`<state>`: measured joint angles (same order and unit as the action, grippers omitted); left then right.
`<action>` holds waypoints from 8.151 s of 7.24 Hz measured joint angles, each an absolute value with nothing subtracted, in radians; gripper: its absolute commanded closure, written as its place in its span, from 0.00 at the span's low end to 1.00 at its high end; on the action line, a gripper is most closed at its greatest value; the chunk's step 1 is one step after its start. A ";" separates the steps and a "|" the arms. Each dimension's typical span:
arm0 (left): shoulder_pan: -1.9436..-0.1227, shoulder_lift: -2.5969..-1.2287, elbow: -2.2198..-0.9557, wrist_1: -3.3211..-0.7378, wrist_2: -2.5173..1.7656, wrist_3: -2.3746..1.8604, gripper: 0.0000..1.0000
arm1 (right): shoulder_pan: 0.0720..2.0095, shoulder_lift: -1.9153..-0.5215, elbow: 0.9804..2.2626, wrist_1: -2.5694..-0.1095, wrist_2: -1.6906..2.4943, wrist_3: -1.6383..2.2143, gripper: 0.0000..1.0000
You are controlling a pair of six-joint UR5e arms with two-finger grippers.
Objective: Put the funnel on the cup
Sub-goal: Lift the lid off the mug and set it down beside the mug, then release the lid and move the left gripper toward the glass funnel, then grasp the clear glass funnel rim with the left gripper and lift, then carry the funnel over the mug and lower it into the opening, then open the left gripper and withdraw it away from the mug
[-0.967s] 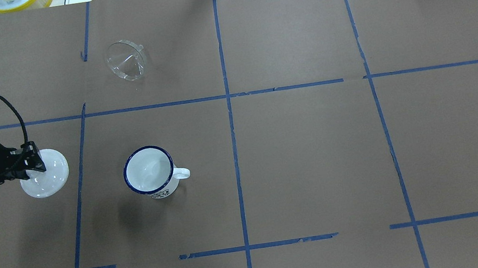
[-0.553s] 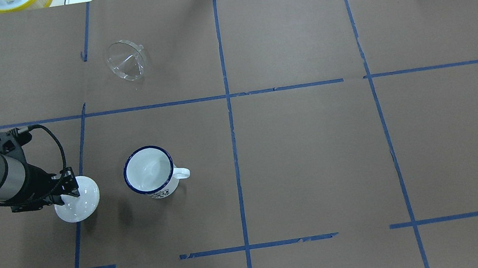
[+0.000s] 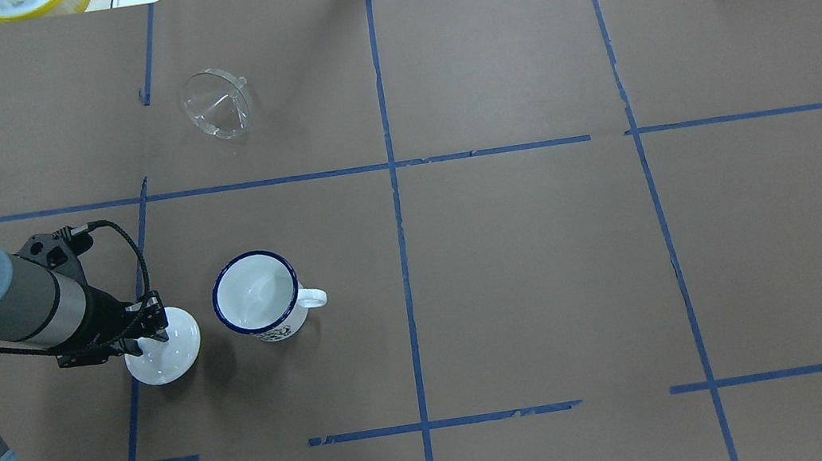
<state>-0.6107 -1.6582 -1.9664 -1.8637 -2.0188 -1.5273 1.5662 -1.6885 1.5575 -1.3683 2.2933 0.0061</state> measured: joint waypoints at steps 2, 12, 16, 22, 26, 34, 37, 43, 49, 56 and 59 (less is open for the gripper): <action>-0.615 -1.662 -1.964 -1.863 -2.018 -1.527 0.00 | 1.566 -1.689 1.558 -1.368 2.293 0.006 0.00; -0.871 -1.999 -1.501 -2.405 -1.854 -2.112 0.03 | 1.566 -1.689 1.558 -1.368 2.293 0.006 0.00; -0.857 -2.109 -1.236 -2.669 -1.704 -2.305 0.07 | 1.566 -1.689 1.559 -1.368 2.293 0.006 0.00; -0.840 -2.236 -1.042 -2.720 -1.638 -2.387 1.00 | 1.566 -1.689 1.558 -1.368 2.293 0.006 0.00; -0.833 -2.239 -1.099 -2.694 -1.639 -2.366 1.00 | 1.566 -1.689 1.558 -1.368 2.293 0.006 0.00; -0.811 -2.182 -1.914 -1.428 -1.930 -1.961 1.00 | 1.566 -1.688 1.559 -1.368 2.293 0.006 0.00; -0.672 -2.189 -2.034 -1.171 -1.978 -1.888 1.00 | 1.566 -1.689 1.558 -1.368 2.293 0.006 0.00; -0.634 -2.230 -1.952 -1.181 -1.972 -1.808 1.00 | 1.566 -1.689 1.559 -1.368 2.293 0.006 0.00; -0.603 -2.230 -1.836 -1.282 -1.944 -1.763 1.00 | 1.566 -1.689 1.558 -1.368 2.293 0.006 0.00; -0.584 -2.233 -1.792 -1.333 -1.944 -1.760 1.00 | 1.566 -1.689 1.559 -1.368 2.293 0.006 0.00; -0.583 -2.231 -1.787 -1.339 -1.944 -1.760 0.07 | 1.566 -1.689 1.559 -1.368 2.293 0.006 0.00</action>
